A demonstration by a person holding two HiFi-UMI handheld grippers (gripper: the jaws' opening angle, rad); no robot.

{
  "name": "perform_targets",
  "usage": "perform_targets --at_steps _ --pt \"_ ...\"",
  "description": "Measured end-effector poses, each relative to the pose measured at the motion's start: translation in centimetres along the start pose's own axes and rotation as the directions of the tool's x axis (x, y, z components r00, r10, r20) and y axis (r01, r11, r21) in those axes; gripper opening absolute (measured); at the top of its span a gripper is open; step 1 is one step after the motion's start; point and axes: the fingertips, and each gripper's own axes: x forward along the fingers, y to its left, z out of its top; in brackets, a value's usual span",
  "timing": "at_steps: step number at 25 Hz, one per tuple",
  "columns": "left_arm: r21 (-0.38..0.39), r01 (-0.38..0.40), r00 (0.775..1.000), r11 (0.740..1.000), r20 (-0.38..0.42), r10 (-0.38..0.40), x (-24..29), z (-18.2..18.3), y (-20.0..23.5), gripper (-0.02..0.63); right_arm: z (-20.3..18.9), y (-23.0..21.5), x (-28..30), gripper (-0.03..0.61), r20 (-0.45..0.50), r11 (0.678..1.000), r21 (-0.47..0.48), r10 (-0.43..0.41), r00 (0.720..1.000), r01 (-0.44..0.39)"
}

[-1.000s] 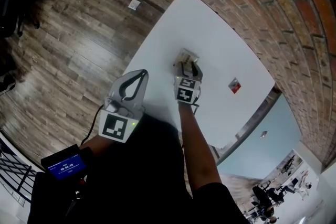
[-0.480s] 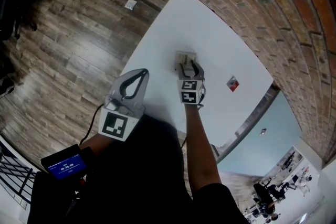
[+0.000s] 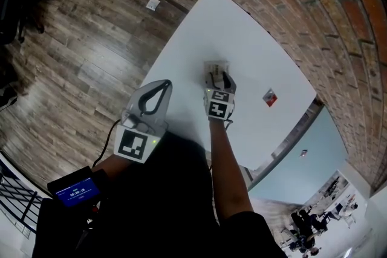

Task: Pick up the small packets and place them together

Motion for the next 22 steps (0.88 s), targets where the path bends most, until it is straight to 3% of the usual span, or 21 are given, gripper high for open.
perform_targets --at_steps 5,9,13,15,19,22 --pt "-0.009 0.003 1.000 1.000 -0.001 -0.003 -0.1 0.0 -0.3 0.001 -0.2 0.3 -0.1 0.210 -0.017 0.992 -0.120 0.045 0.999 -0.047" --pt "0.002 0.026 1.000 1.000 -0.009 -0.026 0.0 0.0 -0.9 0.000 -0.5 0.8 -0.3 0.209 -0.037 0.964 -0.238 0.110 0.993 -0.115" --pt "-0.001 0.034 0.999 0.999 -0.003 -0.034 0.2 -0.2 -1.8 0.000 -0.2 0.6 -1.1 0.209 -0.012 0.937 -0.332 0.106 0.994 -0.104" --pt "0.009 0.040 0.999 0.999 -0.014 -0.040 -0.1 -0.5 -1.8 0.000 0.5 0.8 -1.6 0.209 0.029 0.952 -0.292 0.103 0.994 -0.090" --pt "0.041 0.030 1.000 0.999 0.001 -0.030 -0.1 -0.4 -2.5 0.000 0.5 0.4 -1.5 0.209 0.047 0.993 -0.065 0.103 0.994 -0.100" --pt "0.051 0.006 1.000 0.999 -0.003 -0.006 0.0 -0.1 -3.5 0.000 0.1 -0.2 -1.1 0.209 0.031 0.995 -0.050 0.083 0.996 -0.082"
